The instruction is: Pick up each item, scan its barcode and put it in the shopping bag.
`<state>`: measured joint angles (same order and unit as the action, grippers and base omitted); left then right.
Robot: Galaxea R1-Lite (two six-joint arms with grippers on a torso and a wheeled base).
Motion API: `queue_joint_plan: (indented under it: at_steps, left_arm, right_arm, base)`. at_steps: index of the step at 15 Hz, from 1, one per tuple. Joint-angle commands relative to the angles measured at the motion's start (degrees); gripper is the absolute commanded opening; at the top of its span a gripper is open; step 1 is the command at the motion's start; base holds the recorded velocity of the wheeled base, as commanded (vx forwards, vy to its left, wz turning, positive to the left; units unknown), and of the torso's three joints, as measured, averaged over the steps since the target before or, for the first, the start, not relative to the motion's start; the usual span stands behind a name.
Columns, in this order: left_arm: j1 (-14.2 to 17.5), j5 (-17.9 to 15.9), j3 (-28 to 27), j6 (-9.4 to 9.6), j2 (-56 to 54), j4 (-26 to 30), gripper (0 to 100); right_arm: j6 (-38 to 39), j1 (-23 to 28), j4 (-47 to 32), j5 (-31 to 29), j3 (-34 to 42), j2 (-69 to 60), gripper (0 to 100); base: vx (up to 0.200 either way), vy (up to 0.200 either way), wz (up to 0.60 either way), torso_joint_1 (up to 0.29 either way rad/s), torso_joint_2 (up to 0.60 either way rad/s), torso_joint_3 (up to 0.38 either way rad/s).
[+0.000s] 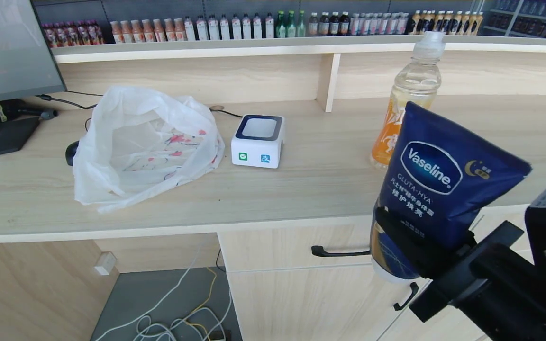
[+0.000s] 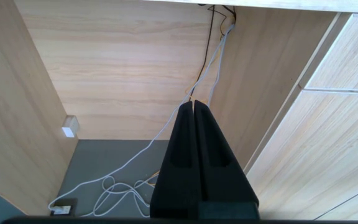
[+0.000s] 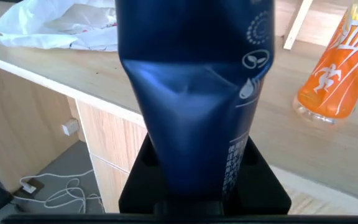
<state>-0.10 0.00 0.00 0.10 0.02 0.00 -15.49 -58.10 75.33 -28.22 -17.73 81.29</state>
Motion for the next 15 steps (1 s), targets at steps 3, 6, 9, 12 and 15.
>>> queue_joint_plan:
  at_steps: [3,6,9,12,15]
  left_arm:
    - [0.0,0.0,0.0,-0.01,0.0,0.0,0]
    - [0.0,0.0,0.0,-0.01,0.0,0.0,0]
    - [0.0,0.0,0.0,-0.01,0.0,0.0,0]
    - [0.0,0.0,0.0,-0.01,0.0,0.0,0]
    - [0.0,0.0,0.0,-0.01,0.0,0.0,0]
  right_arm:
    - [-5.4,-3.0,0.0,0.4,1.0,-1.7,0]
    - [-11.1,-8.0,-0.2,0.7,0.8,-1.6,0]
    - [-25.7,-11.6,-0.1,0.8,1.7,-2.5,0]
    - [-33.6,-14.5,-0.2,2.8,1.8,-1.7,0]
    - [-35.2,-13.4,-0.4,8.5,2.2,-0.7,0]
  base:
    - [0.0,0.0,0.0,0.0,0.0,0.0]
    - [0.0,0.0,0.0,0.0,0.0,0.0]
    - [0.0,0.0,0.0,0.0,0.0,0.0]
    - [0.0,0.0,0.0,0.0,0.0,0.0]
    - [0.0,0.0,0.0,0.0,0.0,0.0]
